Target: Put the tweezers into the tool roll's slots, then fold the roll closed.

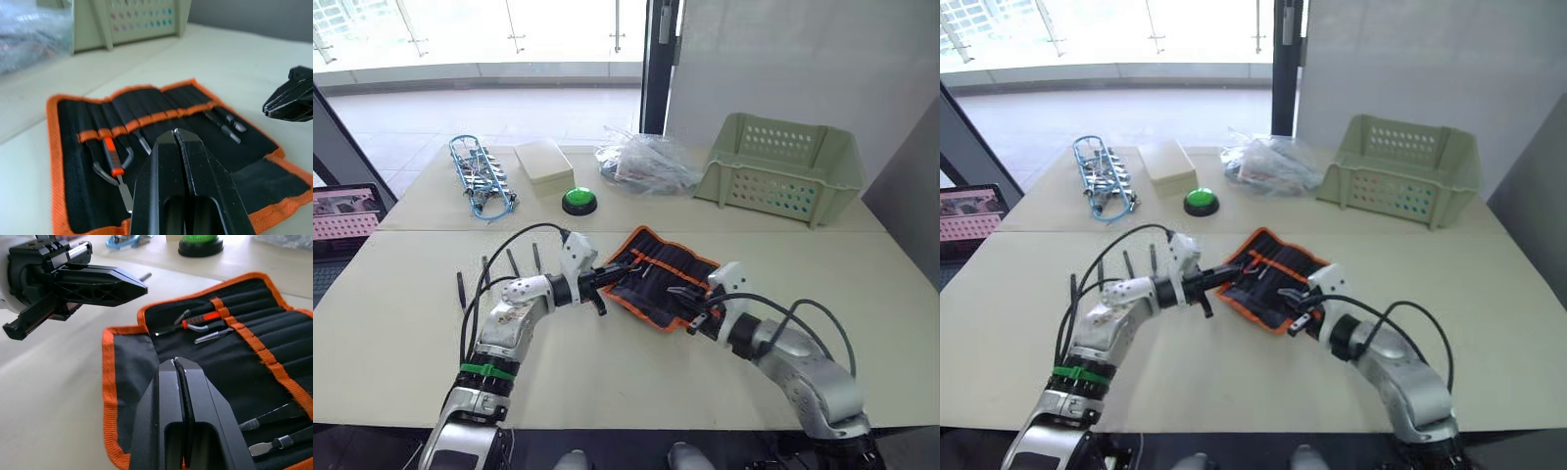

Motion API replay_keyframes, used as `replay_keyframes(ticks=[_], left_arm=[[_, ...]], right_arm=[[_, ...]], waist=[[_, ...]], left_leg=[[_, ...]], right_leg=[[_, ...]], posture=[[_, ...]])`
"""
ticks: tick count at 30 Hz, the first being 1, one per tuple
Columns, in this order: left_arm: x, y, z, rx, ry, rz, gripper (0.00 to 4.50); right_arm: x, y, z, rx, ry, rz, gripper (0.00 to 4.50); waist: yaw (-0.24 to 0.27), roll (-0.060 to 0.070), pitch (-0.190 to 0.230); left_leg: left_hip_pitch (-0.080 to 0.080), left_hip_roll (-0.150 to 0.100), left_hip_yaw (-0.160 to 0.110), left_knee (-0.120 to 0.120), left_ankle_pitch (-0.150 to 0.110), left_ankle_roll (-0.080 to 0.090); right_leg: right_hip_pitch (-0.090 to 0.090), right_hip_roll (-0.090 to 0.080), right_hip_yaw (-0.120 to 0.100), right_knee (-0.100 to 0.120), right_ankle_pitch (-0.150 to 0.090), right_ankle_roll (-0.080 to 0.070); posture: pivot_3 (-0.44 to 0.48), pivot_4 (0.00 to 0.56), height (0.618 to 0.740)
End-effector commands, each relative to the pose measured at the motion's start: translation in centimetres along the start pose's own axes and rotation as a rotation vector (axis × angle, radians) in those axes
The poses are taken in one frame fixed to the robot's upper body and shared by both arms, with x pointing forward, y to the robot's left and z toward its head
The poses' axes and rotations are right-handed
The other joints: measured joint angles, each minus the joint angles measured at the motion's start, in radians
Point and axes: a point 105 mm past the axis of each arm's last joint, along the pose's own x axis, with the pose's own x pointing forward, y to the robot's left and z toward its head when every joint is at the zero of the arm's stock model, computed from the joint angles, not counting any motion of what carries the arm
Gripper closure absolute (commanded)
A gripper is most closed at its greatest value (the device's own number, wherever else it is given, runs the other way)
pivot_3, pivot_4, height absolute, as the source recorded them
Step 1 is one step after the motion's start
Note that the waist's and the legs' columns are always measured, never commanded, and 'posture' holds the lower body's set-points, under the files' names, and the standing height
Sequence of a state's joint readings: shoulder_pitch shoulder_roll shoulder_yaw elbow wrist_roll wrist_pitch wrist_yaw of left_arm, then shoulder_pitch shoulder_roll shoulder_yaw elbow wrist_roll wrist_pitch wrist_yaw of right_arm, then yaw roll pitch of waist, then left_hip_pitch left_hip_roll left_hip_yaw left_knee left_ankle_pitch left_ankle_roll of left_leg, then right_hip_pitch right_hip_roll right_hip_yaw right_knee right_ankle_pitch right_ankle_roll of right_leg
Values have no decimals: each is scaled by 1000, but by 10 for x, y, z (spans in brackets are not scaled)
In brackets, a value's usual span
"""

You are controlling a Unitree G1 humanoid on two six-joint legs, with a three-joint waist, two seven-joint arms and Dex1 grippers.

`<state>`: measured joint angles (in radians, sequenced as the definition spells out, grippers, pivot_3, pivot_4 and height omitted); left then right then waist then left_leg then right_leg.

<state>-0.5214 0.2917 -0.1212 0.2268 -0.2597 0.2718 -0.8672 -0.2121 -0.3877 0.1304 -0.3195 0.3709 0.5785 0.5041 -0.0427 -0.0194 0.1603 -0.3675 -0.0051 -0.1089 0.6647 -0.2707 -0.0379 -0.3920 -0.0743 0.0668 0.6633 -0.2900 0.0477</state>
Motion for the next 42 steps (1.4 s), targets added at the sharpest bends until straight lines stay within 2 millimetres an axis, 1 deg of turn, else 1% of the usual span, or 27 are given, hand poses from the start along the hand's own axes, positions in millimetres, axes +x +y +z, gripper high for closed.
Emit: replay_keyframes(ticks=[1, 5, 8, 9, 11, 14, 16, 18, 24, 25, 26, 29, 30, 32, 33, 34, 37, 40, 41, 42], left_arm=[[7, -12, -12, -10, 33, 24, 4453], [4, -19, -27, -44, 76, 30, 4453], [1, -17, -36, -44, 105, 51, 4453], [-2, -14, -40, -41, 119, 68, 4453], [-11, 3, -46, -55, 121, 150, 4453], [-26, 30, -50, -91, 107, 270, 4453], [-32, 40, -48, -124, 82, 302, 4453], [-35, 46, -42, -144, 42, 316, 4453], [-43, 49, -18, -179, -60, 303, 4453], [-44, 50, -16, -180, -67, 308, 4453], [-47, 52, -13, -170, -78, 312, 4453], [-59, 59, -2, -154, -115, 335, 4453], [-62, 60, 1, -147, -122, 337, 4453], [-72, 64, 6, -127, -130, 351, 4453], [-74, 65, 8, -122, -133, 355, 4453], [-79, 69, 7, -99, -113, 382, 4453], [-91, 75, 5, -33, -65, 438, 4453], [-103, 77, 7, -11, -58, 469, 4453], [-106, 78, 8, -5, -58, 480, 4212], [-115, 81, 8, -1, -64, 521, 3923]], right_arm=[[11, 10, -14, -48, 29, 41, 4500], [17, 18, -31, -37, 66, 70, 4500], [16, 23, -44, -47, 103, 90, 4500], [14, 22, -52, -61, 130, 87, 4500], [9, 20, -61, -60, 159, 78, 4500], [5, 15, -64, -56, 171, 60, 4500], [4, 11, -64, -61, 169, 47, 4500], [4, 9, -63, -56, 159, 37, 4500], [3, 9, -60, -51, 136, 37, 4500], [3, 10, -58, -56, 115, 41, 4500], [3, 12, -49, -64, 67, 47, 4500], [2, 10, -18, -101, -69, 19, 4500], [0, 9, -10, -119, -93, 16, 4500], [-6, 7, 14, -134, -150, 20, 4500], [-8, 6, 21, -136, -164, 20, 4500], [-11, 5, 27, -101, -176, 27, 4500], [-18, 5, 35, -57, -163, 80, 4500], [-24, 6, 44, -47, -151, 134, 4500], [-25, 6, 45, -37, -147, 150, 4500], [-26, 7, 44, -40, -122, 184, 4242]], waist=[[-1, 0, 0], [-1, 0, 0], [0, 0, 0], [0, 0, 0], [0, 0, 0], [-1, 0, 0], [-2, 0, 0], [-2, 0, 0], [2, 0, 0], [3, 0, 0], [4, 0, 0], [2, 0, 0], [2, 0, 0], [0, 0, 0], [-1, 0, 0], [-1, 0, 0], [1, 0, 0], [1, 0, 0], [2, -1, 1], [2, -1, 1]], left_leg=[[0, 0, 0, 0, 0, 0], [-2, 0, 0, 0, 0, 0], [0, 0, 0, 0, 0, 0], [0, 1, 0, 0, 0, 0], [2, 1, 0, 0, 0, 0], [7, 1, 0, -2, 0, 0], [9, 1, 1, -2, 0, 0], [11, 2, 1, -2, 0, 0], [11, 1, 1, -2, 0, 0], [10, 1, 1, -2, 0, 0], [10, 1, 1, -2, 0, 0], [8, 1, 1, -2, 0, 0], [6, 2, 1, -2, 0, 0], [4, 1, 1, -2, 0, -1], [3, 1, 1, -2, 0, -1], [2, 1, 0, -2, 0, -1], [1, 2, 0, -2, 0, 0], [0, 1, 0, -3, 0, 0], [-1, 1, 0, -3, 0, 0], [-1, 1, 0, -3, 0, 0]], right_leg=[[0, 0, 0, 0, 0, 0], [-3, 0, 0, 1, 0, 0], [-1, 0, 0, 0, 0, 0], [-1, 0, 0, 0, 0, 0], [1, 0, 0, 0, 0, 0], [6, 0, 0, -1, 0, 0], [7, 1, 0, 0, 0, 0], [9, 2, 0, 0, 0, 0], [8, 1, 0, 0, 0, 0], [8, 1, 0, 0, 0, 0], [8, 1, 0, 0, 0, 0], [6, 1, 0, 0, 0, 0], [4, 1, 0, 0, 0, 0], [2, 1, 0, 0, 0, 0], [1, 1, 0, 0, 0, 0], [-1, 1, 0, 0, 0, -1], [-1, 1, 0, 0, 0, -1], [-2, 0, 0, -1, 0, -1], [-2, -1, 0, -1, 0, -1], [-2, -1, 0, -1, 0, -1]], posture=[[0, 150, 740], [0, 150, 740], [0, 150, 740], [0, 150, 740], [0, 150, 740], [0, 150, 740], [0, 150, 740], [0, 150, 740], [0, 150, 740], [0, 150, 740], [0, 150, 740], [0, 150, 740], [0, 150, 740], [0, 150, 740], [0, 150, 740], [0, 150, 740], [0, 150, 740], [0, 150, 740], [0, 150, 740], [0, 150, 740]])
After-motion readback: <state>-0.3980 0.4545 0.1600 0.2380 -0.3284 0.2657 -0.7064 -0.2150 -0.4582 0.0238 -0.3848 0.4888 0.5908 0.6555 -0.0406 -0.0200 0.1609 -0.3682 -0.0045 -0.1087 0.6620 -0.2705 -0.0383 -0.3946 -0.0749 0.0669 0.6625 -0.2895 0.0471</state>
